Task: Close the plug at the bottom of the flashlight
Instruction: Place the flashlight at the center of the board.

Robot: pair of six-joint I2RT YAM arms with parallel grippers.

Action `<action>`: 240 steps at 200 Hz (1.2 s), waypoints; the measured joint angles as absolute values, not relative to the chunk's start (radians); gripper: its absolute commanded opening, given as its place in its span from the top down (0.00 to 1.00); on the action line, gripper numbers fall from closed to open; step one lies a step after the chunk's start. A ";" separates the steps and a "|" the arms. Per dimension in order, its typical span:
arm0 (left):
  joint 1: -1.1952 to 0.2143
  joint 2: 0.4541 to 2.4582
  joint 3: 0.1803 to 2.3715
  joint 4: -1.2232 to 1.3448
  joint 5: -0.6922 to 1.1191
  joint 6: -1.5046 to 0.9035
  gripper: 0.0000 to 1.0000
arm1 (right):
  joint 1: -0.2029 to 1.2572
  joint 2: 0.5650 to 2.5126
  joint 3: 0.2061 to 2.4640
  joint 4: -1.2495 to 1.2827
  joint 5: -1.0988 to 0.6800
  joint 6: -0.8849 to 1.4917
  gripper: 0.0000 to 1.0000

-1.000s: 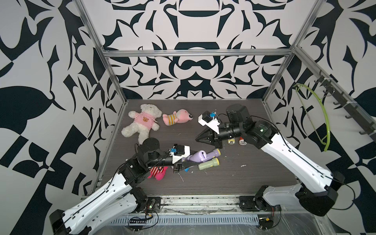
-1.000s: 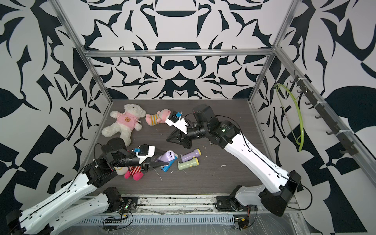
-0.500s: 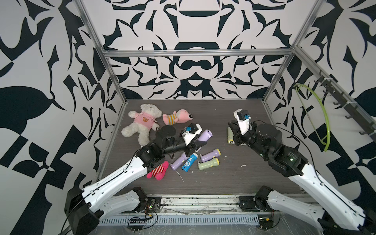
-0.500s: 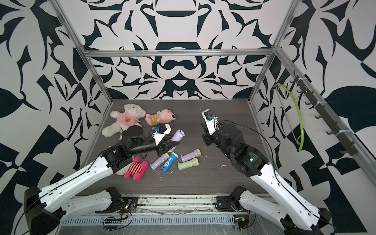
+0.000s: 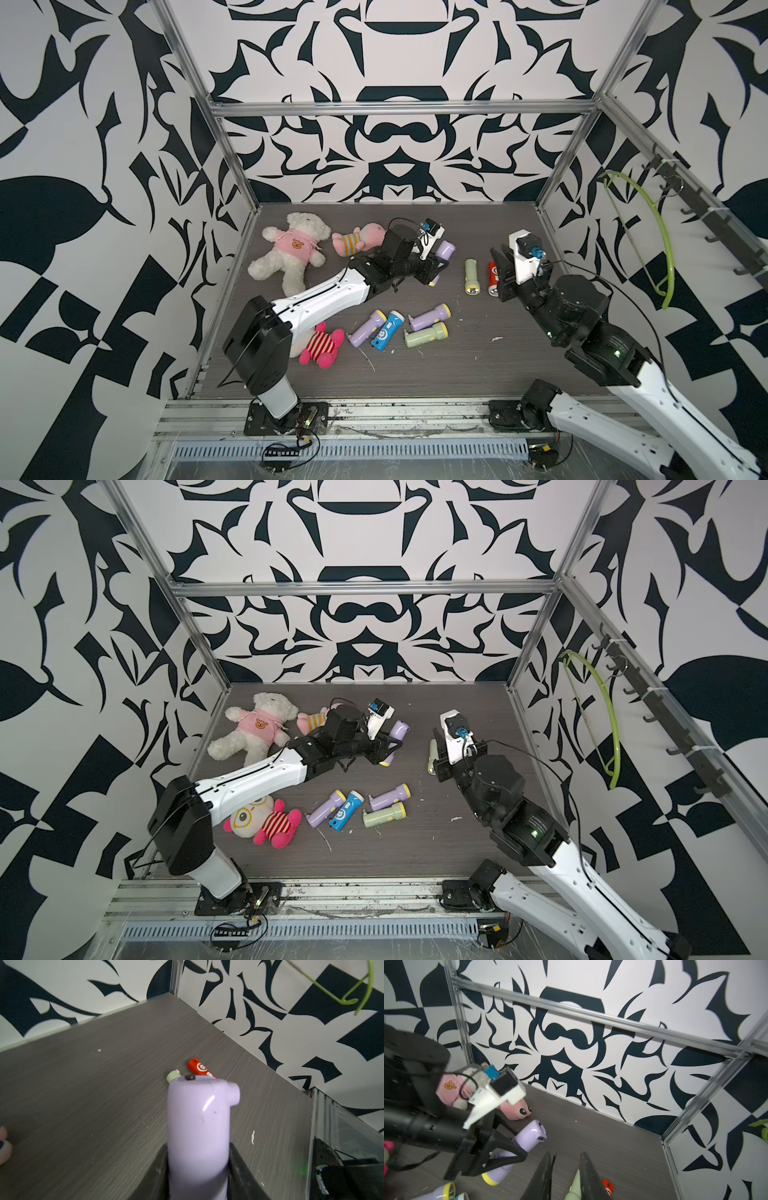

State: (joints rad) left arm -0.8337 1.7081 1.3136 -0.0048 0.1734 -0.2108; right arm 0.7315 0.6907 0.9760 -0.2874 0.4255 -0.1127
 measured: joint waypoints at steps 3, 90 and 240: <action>-0.834 1.721 1.322 -0.006 0.173 -0.219 1.00 | 0.731 0.686 0.978 -0.289 0.430 -0.113 0.74; -0.833 2.068 1.569 -0.029 0.172 -0.419 1.00 | 0.730 0.646 0.971 -0.368 0.524 -0.067 0.73; -0.831 2.341 1.776 -0.054 0.164 -0.648 0.92 | 0.730 0.643 0.960 -0.406 0.584 -0.029 0.72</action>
State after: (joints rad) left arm -0.8314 2.3413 1.7760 -0.0536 0.1642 -0.6479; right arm 0.7300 0.6430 0.9600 -0.4061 0.5838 -0.0292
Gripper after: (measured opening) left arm 0.399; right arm 0.280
